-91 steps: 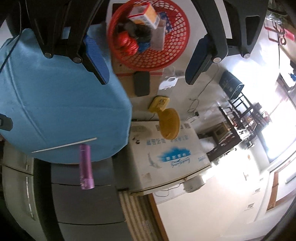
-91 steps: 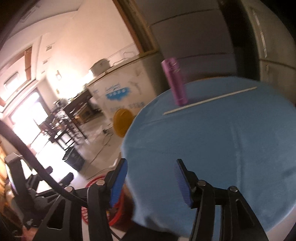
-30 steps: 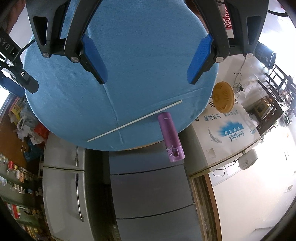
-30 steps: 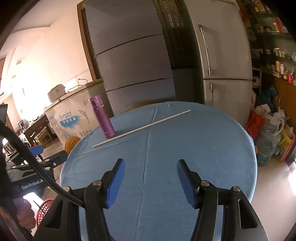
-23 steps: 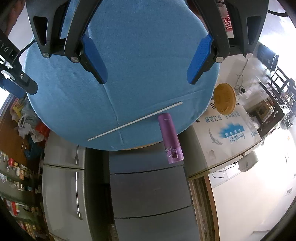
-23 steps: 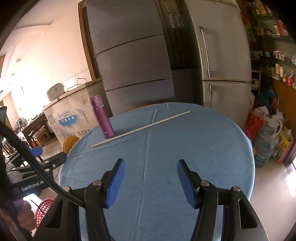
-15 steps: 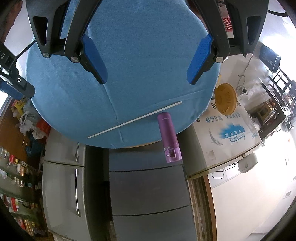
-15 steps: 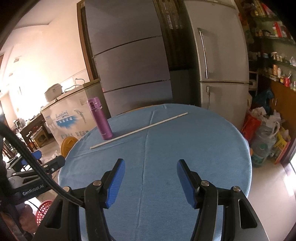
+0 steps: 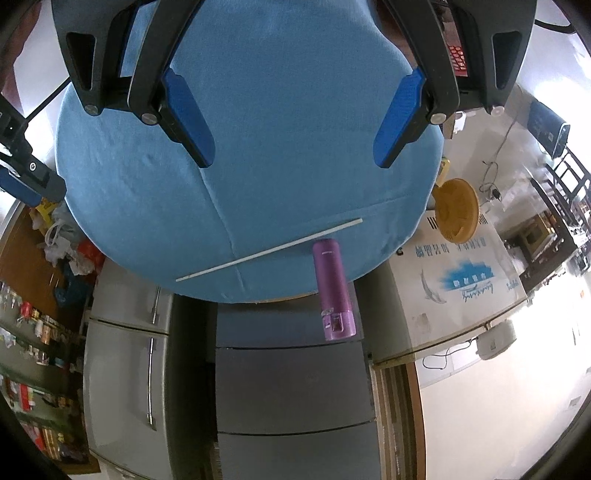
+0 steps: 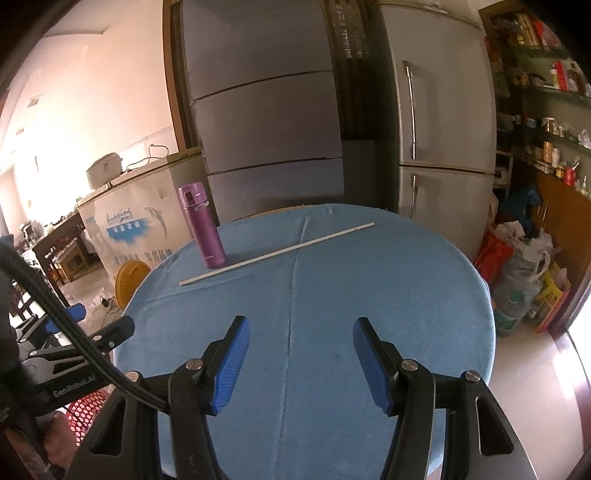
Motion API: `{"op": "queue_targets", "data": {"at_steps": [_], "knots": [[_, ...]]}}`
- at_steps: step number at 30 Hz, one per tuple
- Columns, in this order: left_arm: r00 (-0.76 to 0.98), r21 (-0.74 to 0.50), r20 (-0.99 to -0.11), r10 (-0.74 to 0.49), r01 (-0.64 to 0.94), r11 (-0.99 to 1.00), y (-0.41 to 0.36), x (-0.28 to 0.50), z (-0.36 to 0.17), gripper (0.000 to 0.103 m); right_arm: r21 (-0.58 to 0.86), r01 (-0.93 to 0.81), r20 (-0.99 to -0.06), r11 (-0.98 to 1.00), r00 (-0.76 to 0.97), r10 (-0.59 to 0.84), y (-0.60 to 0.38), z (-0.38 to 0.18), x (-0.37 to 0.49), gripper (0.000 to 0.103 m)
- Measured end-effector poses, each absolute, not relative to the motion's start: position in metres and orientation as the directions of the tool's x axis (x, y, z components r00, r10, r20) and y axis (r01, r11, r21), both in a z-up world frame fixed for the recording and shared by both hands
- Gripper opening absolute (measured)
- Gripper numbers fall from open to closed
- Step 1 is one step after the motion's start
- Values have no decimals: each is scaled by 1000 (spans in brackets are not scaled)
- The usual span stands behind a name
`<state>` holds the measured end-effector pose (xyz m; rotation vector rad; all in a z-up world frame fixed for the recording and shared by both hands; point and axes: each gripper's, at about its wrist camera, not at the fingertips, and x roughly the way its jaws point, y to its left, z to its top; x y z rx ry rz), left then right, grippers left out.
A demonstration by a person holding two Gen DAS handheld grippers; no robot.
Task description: Collect trash
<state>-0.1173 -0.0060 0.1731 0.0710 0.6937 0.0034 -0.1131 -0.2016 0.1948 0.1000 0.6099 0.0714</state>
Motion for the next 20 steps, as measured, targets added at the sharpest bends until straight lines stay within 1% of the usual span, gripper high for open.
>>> {"op": "queue_targets", "data": {"at_steps": [13, 19, 20], "knots": [[751, 53, -659, 50, -20, 998, 16, -102, 156, 88, 102, -62, -605, 993, 788, 112, -181, 182, -94, 62], [736, 71, -675, 61, -17, 997, 13, -82, 140, 88, 116, -37, -642, 993, 760, 104, -190, 158, -67, 62], [730, 72, -680, 59, -14, 997, 11, -77, 135, 88, 118, -29, -648, 993, 755, 99, -193, 153, -61, 63]]}}
